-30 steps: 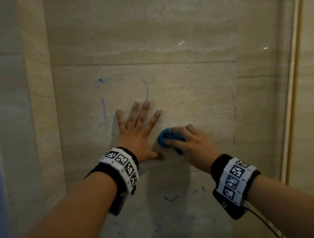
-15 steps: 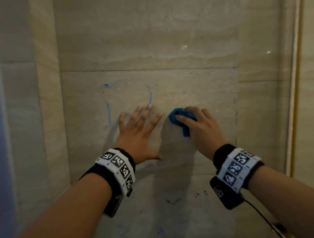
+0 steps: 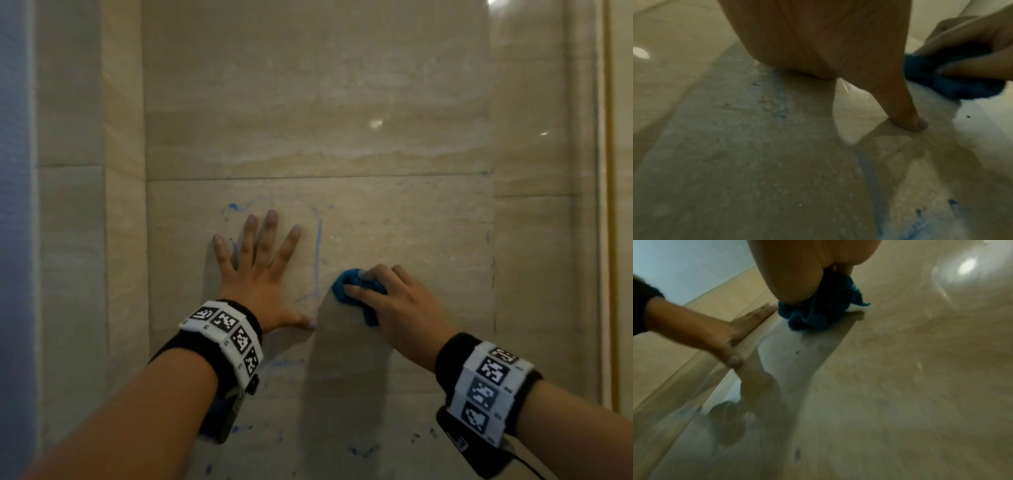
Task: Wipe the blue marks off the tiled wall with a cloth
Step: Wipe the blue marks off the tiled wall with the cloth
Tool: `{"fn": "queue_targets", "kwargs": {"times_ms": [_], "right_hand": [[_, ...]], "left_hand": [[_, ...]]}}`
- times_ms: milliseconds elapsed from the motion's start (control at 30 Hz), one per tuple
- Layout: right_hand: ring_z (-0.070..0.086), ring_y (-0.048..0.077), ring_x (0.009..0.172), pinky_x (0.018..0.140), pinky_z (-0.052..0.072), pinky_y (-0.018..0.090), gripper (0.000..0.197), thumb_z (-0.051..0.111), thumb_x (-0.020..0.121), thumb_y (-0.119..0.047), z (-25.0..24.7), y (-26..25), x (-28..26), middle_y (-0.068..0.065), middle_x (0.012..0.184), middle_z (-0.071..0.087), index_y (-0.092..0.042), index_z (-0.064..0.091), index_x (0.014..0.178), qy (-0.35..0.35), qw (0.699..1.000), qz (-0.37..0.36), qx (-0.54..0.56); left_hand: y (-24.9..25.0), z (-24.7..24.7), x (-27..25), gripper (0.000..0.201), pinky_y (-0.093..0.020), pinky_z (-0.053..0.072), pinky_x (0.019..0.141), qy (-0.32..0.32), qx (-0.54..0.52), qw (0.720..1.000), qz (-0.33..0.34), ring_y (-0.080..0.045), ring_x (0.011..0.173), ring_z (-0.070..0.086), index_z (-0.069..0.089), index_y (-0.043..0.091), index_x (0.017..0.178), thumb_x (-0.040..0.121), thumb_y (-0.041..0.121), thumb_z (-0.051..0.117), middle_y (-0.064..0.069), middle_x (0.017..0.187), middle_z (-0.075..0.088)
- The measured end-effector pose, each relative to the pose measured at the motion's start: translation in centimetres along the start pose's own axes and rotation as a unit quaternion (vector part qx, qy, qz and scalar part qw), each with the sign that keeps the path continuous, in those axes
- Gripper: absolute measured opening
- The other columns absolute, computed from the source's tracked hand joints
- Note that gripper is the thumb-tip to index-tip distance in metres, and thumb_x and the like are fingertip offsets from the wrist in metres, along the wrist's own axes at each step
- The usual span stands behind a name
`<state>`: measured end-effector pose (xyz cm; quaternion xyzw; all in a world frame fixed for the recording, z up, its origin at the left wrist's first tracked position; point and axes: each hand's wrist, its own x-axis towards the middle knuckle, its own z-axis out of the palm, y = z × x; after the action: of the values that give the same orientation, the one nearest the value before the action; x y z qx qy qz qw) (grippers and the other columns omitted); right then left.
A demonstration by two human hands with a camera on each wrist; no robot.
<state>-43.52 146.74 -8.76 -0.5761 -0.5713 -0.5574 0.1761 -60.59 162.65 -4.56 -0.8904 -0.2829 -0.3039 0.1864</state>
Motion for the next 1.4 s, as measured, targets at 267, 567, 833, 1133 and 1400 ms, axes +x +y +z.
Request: {"fn": "queue_targets", "kwargs": {"times_ms": [267,567,833,1133,1400], "right_hand": [[0.051,0.042,0.088,0.074,0.050,0.045,0.039,0.064,0.079,0.007,-1.7,1.8,9.3,0.022,0.113,0.053,-0.007,0.064,0.116,0.079,0.990,0.113,0.036],[0.051,0.040,0.088,0.073,0.052,0.048,0.043,0.069,0.078,0.000,-0.6,-0.3,9.3,0.019,0.114,0.051,-0.011,0.063,0.120,0.026,0.997,0.058,0.049],[0.051,0.040,0.084,0.072,0.049,0.044,0.043,0.069,0.076,0.004,-1.2,0.1,12.0,0.020,0.110,0.055,-0.012,0.066,0.116,0.063,0.996,0.062,0.019],[0.041,0.030,0.088,0.073,0.049,0.040,0.048,0.073,0.073,0.001,0.5,-1.0,9.7,0.014,0.112,0.052,-0.016,0.065,0.118,0.071,0.996,0.048,0.014],[0.051,0.036,0.079,0.066,0.051,0.042,0.050,0.077,0.068,0.000,0.2,-0.8,8.1,0.018,0.105,0.056,-0.013,0.067,0.115,0.067,0.997,0.015,-0.022]], "left_hand": [[-0.1,-0.2,0.0,0.141,-0.067,-0.023,0.102,-0.020,-0.009,1.000,0.000,-0.025,0.125,-0.053,-0.051,0.039,0.124,0.048,0.091,0.055,0.004,0.131,-0.061],[-0.3,-0.2,0.0,0.140,-0.067,-0.022,0.102,-0.022,-0.016,1.000,0.007,-0.025,0.124,-0.053,-0.052,0.039,0.124,0.047,0.094,0.051,0.004,0.131,-0.061],[-0.3,0.1,0.0,0.140,-0.068,-0.021,0.103,-0.014,-0.017,1.000,0.005,-0.024,0.125,-0.052,-0.054,0.039,0.122,0.047,0.094,0.051,0.004,0.130,-0.061],[-0.3,0.1,0.0,0.142,-0.067,-0.024,0.101,-0.011,-0.008,1.000,0.008,-0.025,0.122,-0.055,-0.053,0.035,0.124,0.046,0.095,0.050,0.002,0.131,-0.061],[-0.3,0.2,-0.1,0.141,-0.067,-0.024,0.101,0.002,-0.018,1.000,0.013,-0.025,0.126,-0.052,-0.051,0.035,0.125,0.048,0.094,0.051,0.003,0.133,-0.059]]}}
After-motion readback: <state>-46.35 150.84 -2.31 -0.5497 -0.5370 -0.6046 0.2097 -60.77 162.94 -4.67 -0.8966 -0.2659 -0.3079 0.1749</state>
